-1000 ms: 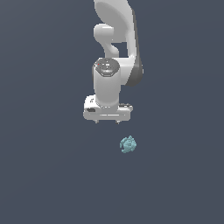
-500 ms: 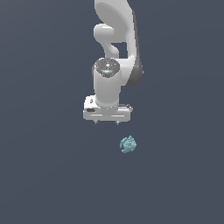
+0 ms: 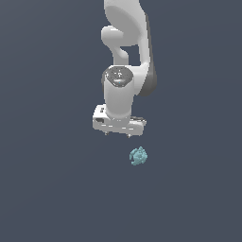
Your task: Pick up the object and move it to a goal position.
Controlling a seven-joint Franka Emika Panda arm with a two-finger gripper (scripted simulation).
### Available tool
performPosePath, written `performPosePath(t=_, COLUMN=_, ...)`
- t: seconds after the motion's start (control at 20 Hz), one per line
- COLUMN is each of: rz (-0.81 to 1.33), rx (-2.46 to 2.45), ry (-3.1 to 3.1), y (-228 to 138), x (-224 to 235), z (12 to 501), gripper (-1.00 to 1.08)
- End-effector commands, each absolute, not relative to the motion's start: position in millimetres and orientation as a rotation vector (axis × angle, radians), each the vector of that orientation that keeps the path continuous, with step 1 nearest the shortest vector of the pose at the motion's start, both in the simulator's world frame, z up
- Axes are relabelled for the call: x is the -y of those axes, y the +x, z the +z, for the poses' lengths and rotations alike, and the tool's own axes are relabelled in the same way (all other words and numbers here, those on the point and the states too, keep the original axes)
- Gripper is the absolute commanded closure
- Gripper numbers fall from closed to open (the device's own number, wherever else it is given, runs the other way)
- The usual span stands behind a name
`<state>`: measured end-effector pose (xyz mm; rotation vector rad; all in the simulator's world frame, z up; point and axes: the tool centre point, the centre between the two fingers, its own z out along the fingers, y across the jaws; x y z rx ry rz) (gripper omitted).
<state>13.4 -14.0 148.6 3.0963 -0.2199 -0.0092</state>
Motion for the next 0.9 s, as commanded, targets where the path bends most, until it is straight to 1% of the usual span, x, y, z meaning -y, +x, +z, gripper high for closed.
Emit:
performPosePath(t=0.0, rz=-0.008, rx=0.295, ry=3.092, y=16.4, x=9.8, z=146.5, gripper=-0.92)
performPosePath(t=0.85, rz=-0.002, rx=0.936, ry=2.981, y=40.5, x=-27.5, z=127.8, gripper=-0.92)
